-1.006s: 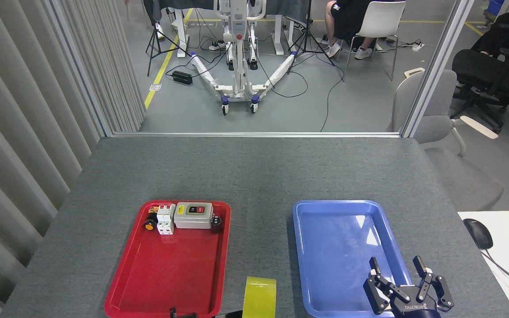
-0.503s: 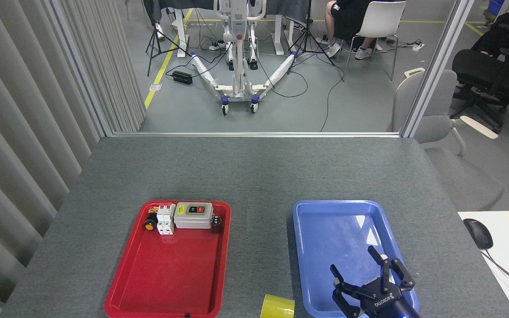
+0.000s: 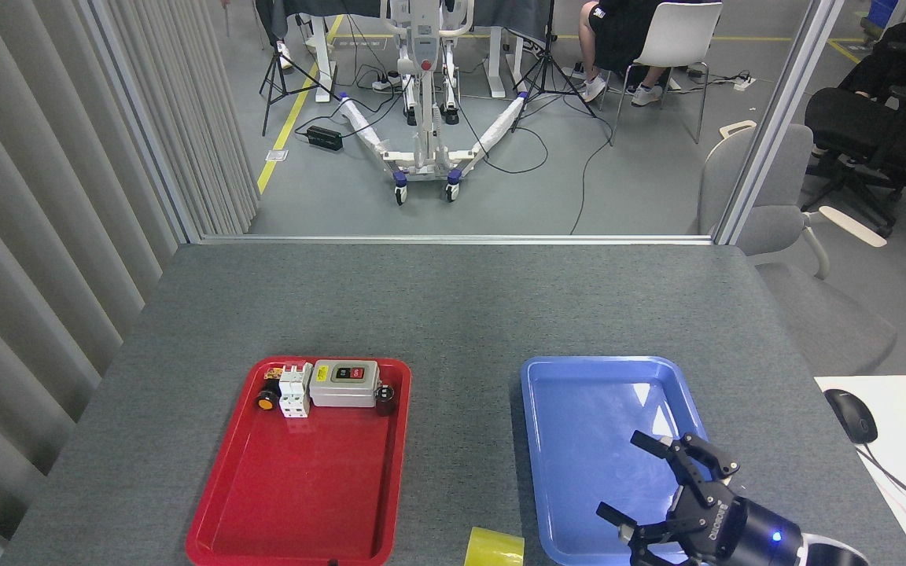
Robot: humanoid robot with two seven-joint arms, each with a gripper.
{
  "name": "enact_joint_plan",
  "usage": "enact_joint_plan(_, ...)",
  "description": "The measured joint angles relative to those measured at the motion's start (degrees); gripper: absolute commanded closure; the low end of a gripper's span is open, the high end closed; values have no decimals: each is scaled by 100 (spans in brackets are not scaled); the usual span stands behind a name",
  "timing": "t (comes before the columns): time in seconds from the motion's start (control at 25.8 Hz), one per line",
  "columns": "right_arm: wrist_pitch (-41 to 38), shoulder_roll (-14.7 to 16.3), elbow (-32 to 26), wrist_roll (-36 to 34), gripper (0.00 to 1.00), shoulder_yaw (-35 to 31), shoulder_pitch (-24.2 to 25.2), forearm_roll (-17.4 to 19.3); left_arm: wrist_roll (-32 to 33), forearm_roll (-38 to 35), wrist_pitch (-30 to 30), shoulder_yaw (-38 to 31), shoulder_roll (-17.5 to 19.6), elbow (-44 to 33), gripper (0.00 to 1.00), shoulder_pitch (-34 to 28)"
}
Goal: Place and move tape with both arms
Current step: 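Move the right gripper toward the yellow tape near the robot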
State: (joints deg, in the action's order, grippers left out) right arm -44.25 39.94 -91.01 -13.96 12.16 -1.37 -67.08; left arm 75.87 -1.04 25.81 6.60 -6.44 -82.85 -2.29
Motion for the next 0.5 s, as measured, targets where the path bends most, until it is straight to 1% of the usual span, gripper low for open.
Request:
enact_joint_plan(0.08, -38, 213, 6, -10, 0, 17, -122, 224, -2, -4, 15, -8, 5, 2, 100, 0)
enact_joint_plan(0.19, -63, 345, 11, 3, 0, 29, -205, 412, -3, -7, 34, -15, 9, 1, 100, 0)
enact_joint_plan(0.35, -76, 362, 16, 292, 0, 92, -237, 480, -3, -10, 67, -28, 18, -2, 100, 0)
enact_joint_plan(0.5, -76, 292, 24, 512, 0, 195, -256, 454, -3, -10, 118, -52, 19, -3, 100, 0)
